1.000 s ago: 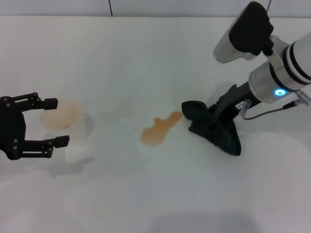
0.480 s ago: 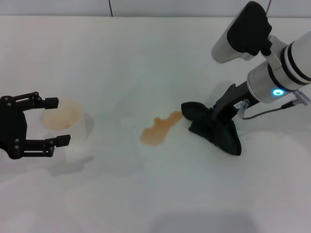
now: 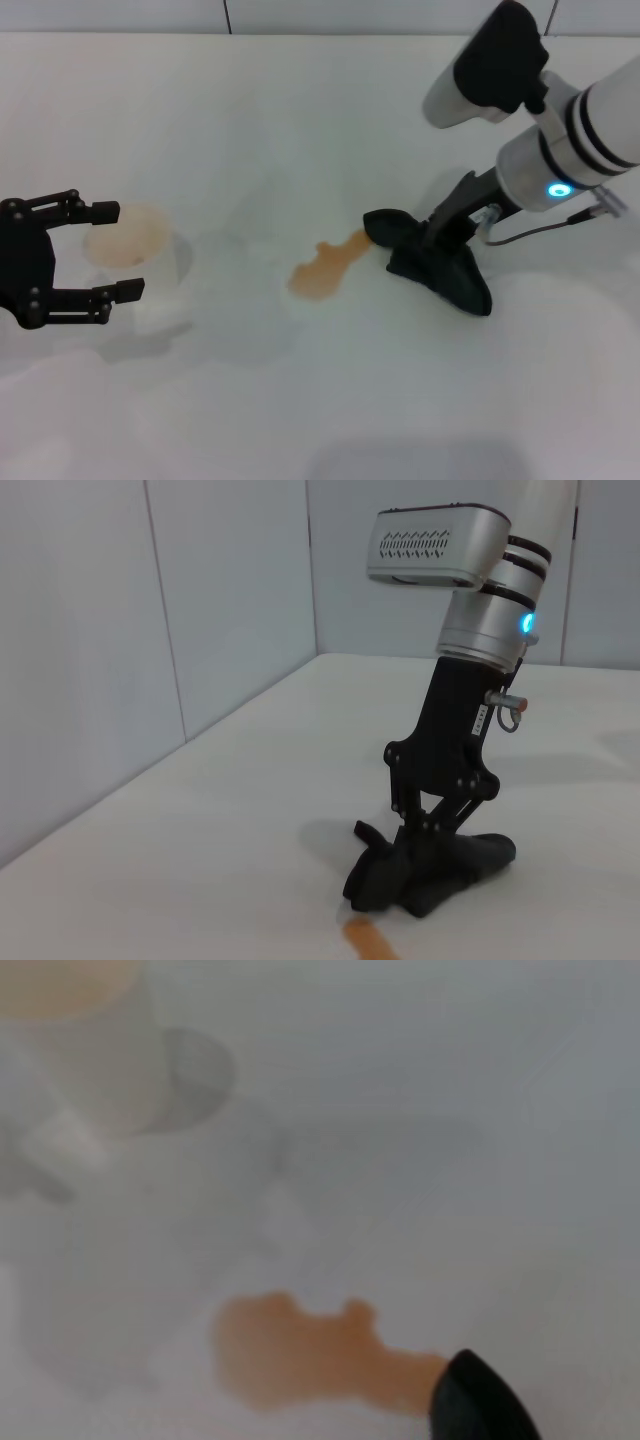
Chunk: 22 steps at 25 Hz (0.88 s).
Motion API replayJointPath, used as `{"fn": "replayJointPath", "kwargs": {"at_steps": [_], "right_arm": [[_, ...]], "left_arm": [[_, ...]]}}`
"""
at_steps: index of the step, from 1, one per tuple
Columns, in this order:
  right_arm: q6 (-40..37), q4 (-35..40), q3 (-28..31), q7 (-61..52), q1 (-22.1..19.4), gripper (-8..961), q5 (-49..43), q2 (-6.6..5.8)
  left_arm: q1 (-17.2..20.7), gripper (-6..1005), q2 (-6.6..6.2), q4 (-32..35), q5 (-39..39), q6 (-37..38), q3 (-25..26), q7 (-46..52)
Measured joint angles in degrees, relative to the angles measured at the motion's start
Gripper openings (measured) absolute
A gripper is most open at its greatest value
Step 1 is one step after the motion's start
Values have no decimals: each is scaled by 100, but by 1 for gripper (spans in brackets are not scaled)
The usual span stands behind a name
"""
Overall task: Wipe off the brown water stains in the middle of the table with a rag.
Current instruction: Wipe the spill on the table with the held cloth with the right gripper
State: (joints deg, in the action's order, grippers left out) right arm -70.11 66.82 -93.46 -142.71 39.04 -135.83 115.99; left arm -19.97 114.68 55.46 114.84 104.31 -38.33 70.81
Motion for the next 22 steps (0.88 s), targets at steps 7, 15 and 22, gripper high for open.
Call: {"fn": "replayJointPath", "kwargs": {"at_steps": [7,15,22], "right_arm": [[357,50,-847,-309,207,77,369,20],[856,107,-1867,-413,336,76,1147,20],[1184,79,-2137,-440,457,76,1367,20]], "left_arm": [[19,875,19,-8,-6,-38,11,-78],[48,875,21,-9,-5,-42,-6,-118],[73,875,46,-9,0,-43,-7,-184]]}}
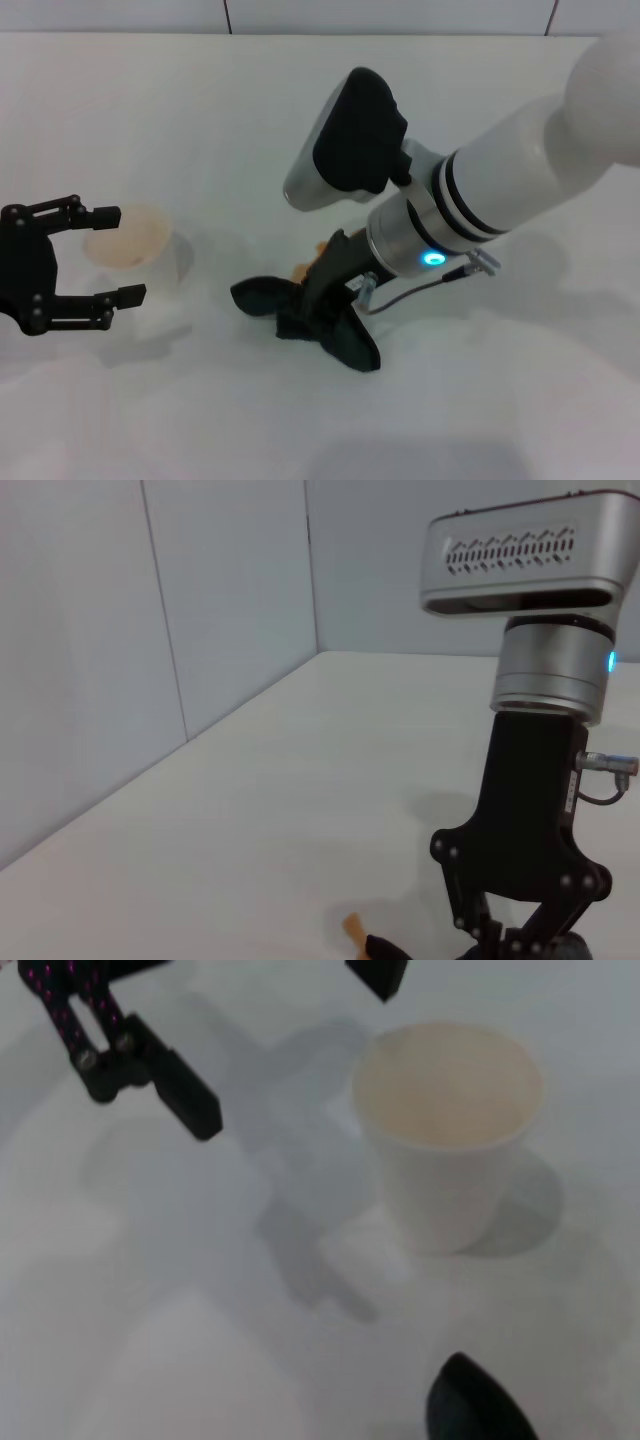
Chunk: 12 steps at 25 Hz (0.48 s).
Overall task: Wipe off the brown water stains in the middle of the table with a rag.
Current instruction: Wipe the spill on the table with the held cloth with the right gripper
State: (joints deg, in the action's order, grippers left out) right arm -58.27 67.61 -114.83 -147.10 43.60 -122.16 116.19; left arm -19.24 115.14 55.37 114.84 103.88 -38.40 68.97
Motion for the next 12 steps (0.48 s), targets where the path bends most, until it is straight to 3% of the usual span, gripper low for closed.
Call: {"fn": "replayJointPath", "kwargs": {"at_steps": [12], "right_arm": [[495,-882,417,8,440,76,-170,-14]], "left_arm": [[6,875,18,-86,3,-7,5,-42]]}}
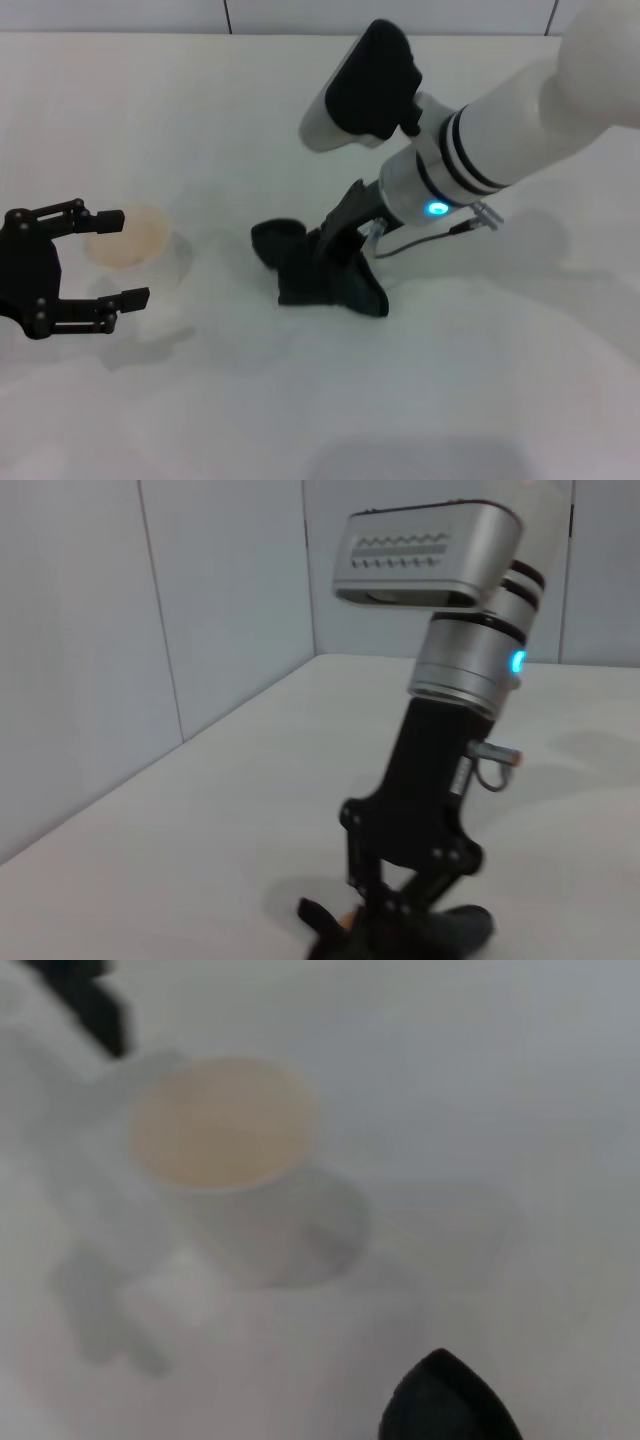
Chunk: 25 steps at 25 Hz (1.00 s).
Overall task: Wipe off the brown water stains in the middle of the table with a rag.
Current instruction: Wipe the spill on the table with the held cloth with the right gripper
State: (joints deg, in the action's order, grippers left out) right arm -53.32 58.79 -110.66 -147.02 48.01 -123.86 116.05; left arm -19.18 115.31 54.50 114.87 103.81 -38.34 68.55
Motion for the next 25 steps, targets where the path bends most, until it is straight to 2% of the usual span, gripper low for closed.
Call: {"fn": "replayJointPath", "kwargs": {"at_steps": [13,18,21,24,25], "right_arm": [[518,-615,754,-4,37,77,-692,-9],[598,-608,823,2,-46,77,-690,-20],[560,-461,617,1,-79,77,-583,6],[582,-294,132,-9,-80,77,-196,12],[605,-145,-193,-15,-71,77,40,12]], "left_arm": [[29,875,40,-19,1,-26,0,0],[31,875,37,-74,1,-33,21,-8],[31,875,38,-74,1,-51,8,-45],[22,875,38,-74,1,-77,-2,-65],[18,875,38,-74,1,-83,-3,-71]]}}
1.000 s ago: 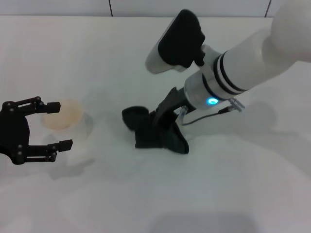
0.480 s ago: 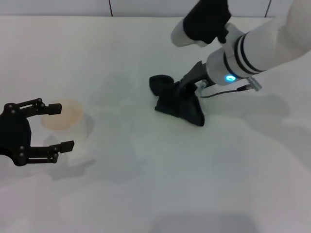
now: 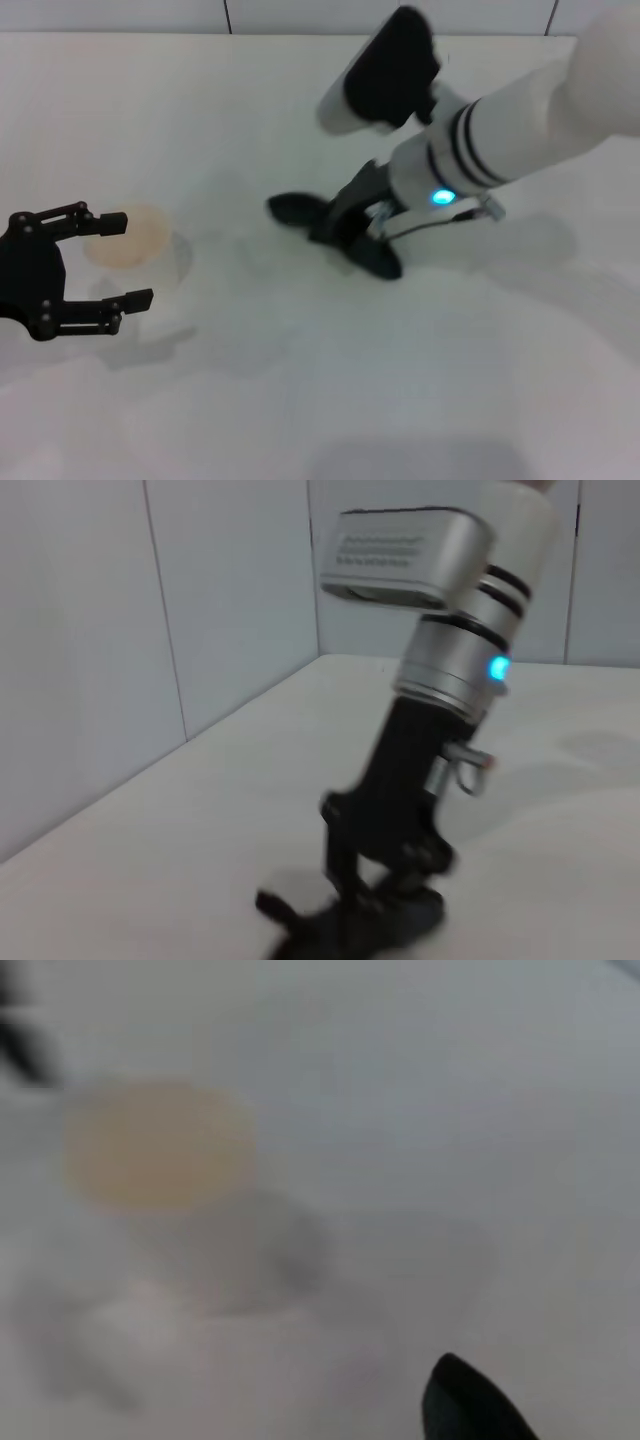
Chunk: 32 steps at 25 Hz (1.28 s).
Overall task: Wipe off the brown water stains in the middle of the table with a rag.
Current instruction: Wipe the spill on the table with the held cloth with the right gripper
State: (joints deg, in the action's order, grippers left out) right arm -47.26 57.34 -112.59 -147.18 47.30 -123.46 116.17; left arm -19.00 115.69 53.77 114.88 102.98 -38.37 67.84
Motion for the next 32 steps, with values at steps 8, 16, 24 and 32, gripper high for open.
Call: {"fn": "replayJointPath", "kwargs": {"at_steps": [8,16,24,32], "right_arm": [[-243,642,-682,-309,-48,77,228,2],[-847,1263,-732,-381,-654,76,209,1],[-434,1014,-699,-382,-351,77,158,2],[189,343,-649,-380,180,77,155,2]], "left_arm": [[-17,875,-3,2,-2,-8,-3,-77],[8,874,11,3,-2,-1,-2,-145],[11,874,23,3,-2,-8,-4,-157],[10,874,34,-5,-1,-14,1,-156]]}}
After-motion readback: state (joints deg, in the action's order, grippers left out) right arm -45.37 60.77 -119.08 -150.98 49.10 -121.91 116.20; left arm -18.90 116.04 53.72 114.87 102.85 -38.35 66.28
